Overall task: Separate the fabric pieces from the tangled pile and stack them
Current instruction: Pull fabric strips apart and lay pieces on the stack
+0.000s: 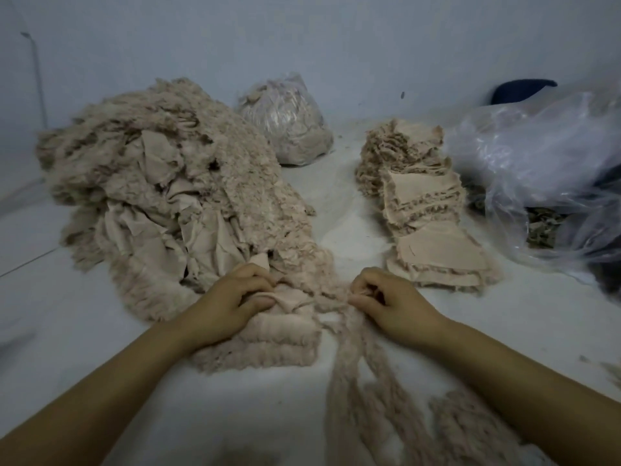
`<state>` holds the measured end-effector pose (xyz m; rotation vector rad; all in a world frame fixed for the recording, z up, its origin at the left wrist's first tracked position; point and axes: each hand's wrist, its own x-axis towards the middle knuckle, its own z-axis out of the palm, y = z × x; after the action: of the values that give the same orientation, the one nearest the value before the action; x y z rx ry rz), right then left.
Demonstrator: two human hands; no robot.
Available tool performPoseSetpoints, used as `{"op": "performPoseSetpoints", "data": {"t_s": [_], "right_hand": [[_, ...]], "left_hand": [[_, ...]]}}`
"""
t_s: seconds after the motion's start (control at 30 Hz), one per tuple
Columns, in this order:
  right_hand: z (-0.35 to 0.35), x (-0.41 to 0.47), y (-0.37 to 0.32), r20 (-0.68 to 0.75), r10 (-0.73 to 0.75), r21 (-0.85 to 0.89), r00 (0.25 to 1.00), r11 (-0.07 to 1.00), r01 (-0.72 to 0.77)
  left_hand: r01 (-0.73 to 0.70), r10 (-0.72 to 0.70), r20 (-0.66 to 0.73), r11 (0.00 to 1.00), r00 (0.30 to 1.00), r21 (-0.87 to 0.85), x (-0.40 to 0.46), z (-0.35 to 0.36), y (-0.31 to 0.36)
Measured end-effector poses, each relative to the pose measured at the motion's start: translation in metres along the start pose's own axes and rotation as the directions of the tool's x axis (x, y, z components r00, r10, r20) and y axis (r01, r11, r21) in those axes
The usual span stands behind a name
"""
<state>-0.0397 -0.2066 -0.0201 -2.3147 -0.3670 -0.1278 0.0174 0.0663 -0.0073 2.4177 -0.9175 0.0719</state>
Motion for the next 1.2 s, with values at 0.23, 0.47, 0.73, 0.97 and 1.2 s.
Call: {"op": "performPoseSetpoints", "data": {"t_s": [0.23, 0.47, 0.73, 0.97, 1.2], "right_hand": [[0.014, 0.004, -0.040, -0.016, 0.079, 0.100, 0.997, 0.992, -0.077], [0.021, 0.014, -0.040, -0.250, 0.328, 0.586, 0.911, 0.800, -0.127], [-0.004, 0.006, -0.031, 0.112, 0.275, 0.580, 0.955, 0.762, -0.288], [-0.001, 0.009, -0.040, 0.229, 0.231, 0.527, 0.946, 0.787, -0.320], [-0.003, 0.012, -0.035, 0.121, 0.348, 0.661, 0.930, 0.671, -0.337]], "left_hand": [[0.033, -0.054, -0.072, 0.964, 0.996, -0.264, 0.011, 0.000, 0.027], [0.168, -0.170, 0.060, 0.985, 0.984, 0.033, 0.014, -0.004, 0.031], [0.077, -0.076, 0.020, 0.996, 0.997, -0.052, 0.013, -0.008, 0.038], [0.017, -0.031, -0.132, 0.994, 0.991, -0.104, 0.022, 0.006, 0.061], [0.210, -0.217, -0.031, 0.965, 0.976, -0.156, 0.030, 0.005, 0.039]]}}
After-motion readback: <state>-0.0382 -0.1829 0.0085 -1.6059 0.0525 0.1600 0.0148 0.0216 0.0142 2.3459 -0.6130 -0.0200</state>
